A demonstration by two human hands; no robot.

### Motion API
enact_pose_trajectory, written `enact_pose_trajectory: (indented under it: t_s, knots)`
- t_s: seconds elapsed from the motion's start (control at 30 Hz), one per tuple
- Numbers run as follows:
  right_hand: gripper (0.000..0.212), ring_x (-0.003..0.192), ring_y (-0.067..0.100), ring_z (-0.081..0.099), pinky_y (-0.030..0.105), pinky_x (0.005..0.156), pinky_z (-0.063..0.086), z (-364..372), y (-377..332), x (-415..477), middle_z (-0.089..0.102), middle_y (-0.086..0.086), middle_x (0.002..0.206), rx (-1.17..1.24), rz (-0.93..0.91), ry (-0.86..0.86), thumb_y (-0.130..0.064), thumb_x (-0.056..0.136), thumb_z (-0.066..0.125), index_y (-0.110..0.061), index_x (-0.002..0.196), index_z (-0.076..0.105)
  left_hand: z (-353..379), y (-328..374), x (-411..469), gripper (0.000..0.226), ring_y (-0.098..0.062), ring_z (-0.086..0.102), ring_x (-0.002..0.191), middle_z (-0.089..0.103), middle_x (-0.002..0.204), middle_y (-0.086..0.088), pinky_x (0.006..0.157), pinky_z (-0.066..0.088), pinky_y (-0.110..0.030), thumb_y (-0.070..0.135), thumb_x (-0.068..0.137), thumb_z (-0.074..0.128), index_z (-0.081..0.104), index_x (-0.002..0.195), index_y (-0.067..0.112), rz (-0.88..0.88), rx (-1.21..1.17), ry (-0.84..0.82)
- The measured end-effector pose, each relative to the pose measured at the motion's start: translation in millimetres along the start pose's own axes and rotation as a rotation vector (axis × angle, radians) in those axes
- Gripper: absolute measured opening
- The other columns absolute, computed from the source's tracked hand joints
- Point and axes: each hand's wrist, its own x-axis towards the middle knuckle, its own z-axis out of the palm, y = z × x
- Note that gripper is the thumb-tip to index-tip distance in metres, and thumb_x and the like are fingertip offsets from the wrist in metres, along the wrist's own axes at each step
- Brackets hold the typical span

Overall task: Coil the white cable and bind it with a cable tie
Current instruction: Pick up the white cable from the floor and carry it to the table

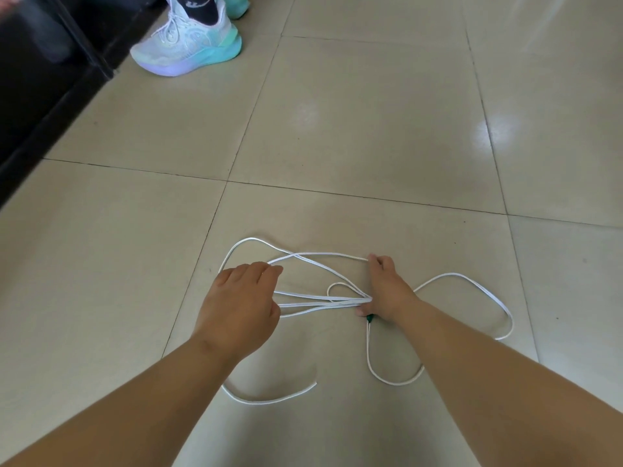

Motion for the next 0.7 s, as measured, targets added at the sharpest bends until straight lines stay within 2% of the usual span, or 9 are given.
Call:
enact_pose_trajectory:
  t_s: [0.1, 0.17, 0.27, 0.43, 0.57, 0.7]
  knots:
    - [0.082, 0.114, 0.032, 0.049, 0.035, 0.093, 0.043, 3.8, -0.4, -4.4, 0.033, 0.013, 0.134, -0.024, 0.001, 0.035, -0.019, 0.067, 0.082, -0.003, 0.132, 0.034, 0.6, 0.5, -0.3, 0.049, -0.023, 0.056, 0.109, 0.06, 0.119, -0.001, 0.097, 0.038, -0.035, 0.013, 0.077, 0.054, 0.054, 0.126, 0.015, 0.003, -0.006, -0.008]
    - [0.06, 0.107, 0.032, 0.053, 0.034, 0.086, 0.042, 6.2, -2.2, -7.3, 0.047, 0.016, 0.123, -0.062, 0.0, 0.017, -0.018, 0.073, 0.077, -0.003, 0.119, 0.042, 0.0, 0.7, 0.4, 0.05, -0.022, 0.055, 0.112, 0.059, 0.121, 0.0, 0.099, 0.036, -0.034, 0.014, 0.078, 0.051, 0.052, 0.128, 0.017, 0.006, -0.002, -0.009]
    - [0.04, 0.108, 0.031, 0.054, 0.033, 0.084, 0.042, 9.0, -6.5, -10.9, 0.053, 0.016, 0.121, -0.223, -0.015, -0.046, -0.021, 0.085, 0.066, -0.004, 0.116, 0.048, -1.7, 1.9, 1.9, 0.051, -0.023, 0.053, 0.114, 0.058, 0.123, 0.0, 0.101, 0.034, -0.034, 0.013, 0.078, 0.05, 0.051, 0.129, 0.017, 0.01, -0.01, 0.006]
    - [0.03, 0.113, 0.033, 0.054, 0.034, 0.091, 0.043, 12.9, -10.0, -16.8, 0.052, 0.017, 0.125, -0.472, -0.081, -0.129, -0.013, 0.093, 0.048, -0.002, 0.121, 0.052, -4.4, 3.4, 6.5, 0.053, -0.019, 0.045, 0.122, 0.05, 0.132, 0.004, 0.105, 0.025, -0.031, 0.018, 0.083, 0.044, 0.041, 0.136, 0.021, 0.033, -0.004, -0.004]
    - [0.031, 0.115, 0.032, 0.052, 0.038, 0.092, 0.042, 22.3, -10.4, -31.0, 0.052, 0.017, 0.124, -0.58, -0.115, -0.04, -0.007, 0.094, 0.036, -0.002, 0.121, 0.052, -10.0, 5.8, 8.5, 0.052, -0.018, 0.044, 0.123, 0.049, 0.132, 0.005, 0.105, 0.025, -0.03, 0.021, 0.085, 0.043, 0.039, 0.137, 0.021, 0.064, 0.013, 0.008]
    - [0.032, 0.116, 0.029, 0.052, 0.038, 0.091, 0.042, 14.1, -12.7, -41.4, 0.053, 0.014, 0.124, -0.574, -0.078, 0.037, -0.006, 0.095, 0.03, -0.003, 0.119, 0.051, -27.5, 8.3, 18.9, 0.046, -0.022, 0.05, 0.116, 0.054, 0.127, 0.0, 0.101, 0.031, -0.033, 0.02, 0.084, 0.047, 0.047, 0.131, 0.017, 0.072, 0.015, 0.05]
